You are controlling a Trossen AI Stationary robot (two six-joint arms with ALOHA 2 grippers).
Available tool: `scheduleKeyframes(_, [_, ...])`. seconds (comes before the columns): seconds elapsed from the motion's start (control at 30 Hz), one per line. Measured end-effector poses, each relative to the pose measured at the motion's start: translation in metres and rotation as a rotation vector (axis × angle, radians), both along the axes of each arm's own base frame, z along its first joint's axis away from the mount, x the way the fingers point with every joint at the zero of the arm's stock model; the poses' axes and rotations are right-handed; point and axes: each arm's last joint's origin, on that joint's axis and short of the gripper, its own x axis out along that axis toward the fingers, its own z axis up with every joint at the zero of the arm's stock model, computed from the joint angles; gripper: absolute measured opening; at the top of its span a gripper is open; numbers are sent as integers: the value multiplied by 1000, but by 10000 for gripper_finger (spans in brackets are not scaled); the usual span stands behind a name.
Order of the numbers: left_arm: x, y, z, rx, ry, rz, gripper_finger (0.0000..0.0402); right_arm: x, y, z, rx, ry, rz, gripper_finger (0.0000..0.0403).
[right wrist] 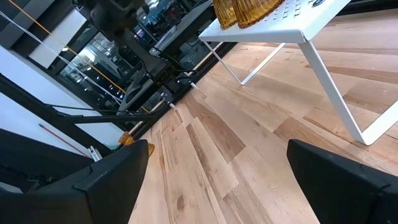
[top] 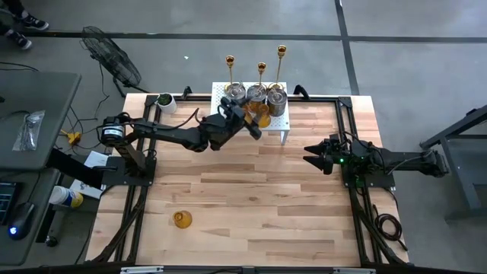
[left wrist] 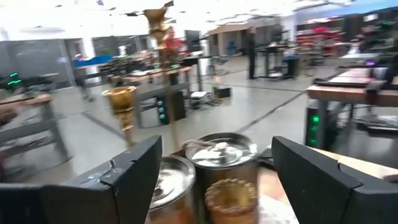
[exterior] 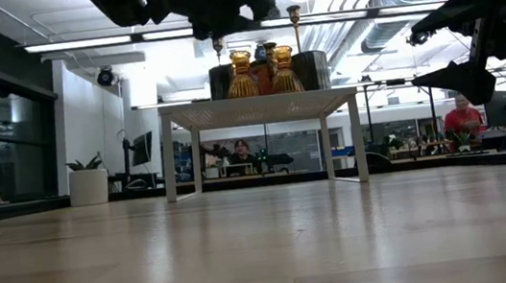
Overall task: Pick & Place candle stick holders
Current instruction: Put the orange glass candle holder on the shelf
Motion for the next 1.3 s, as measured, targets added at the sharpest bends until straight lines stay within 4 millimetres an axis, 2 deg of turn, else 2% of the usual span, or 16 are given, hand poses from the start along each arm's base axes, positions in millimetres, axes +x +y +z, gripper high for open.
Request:
scheduleKeyframes(0.17, [1, -7, 4, 68, 16, -40, 298, 0, 0, 0, 0, 0, 0, 375])
scheduleKeyframes(0.3, [0, -9, 6, 112, 41, -3, 298, 0, 0, 0, 0, 0, 0, 375])
scheduleKeyframes(0.8, [-6, -15, -3, 102, 83, 69, 298, 0, 0, 0, 0, 0, 0, 375])
scheduleKeyframes(1.3, [-19, -25, 14, 145, 163, 110, 298, 0, 0, 0, 0, 0, 0, 375])
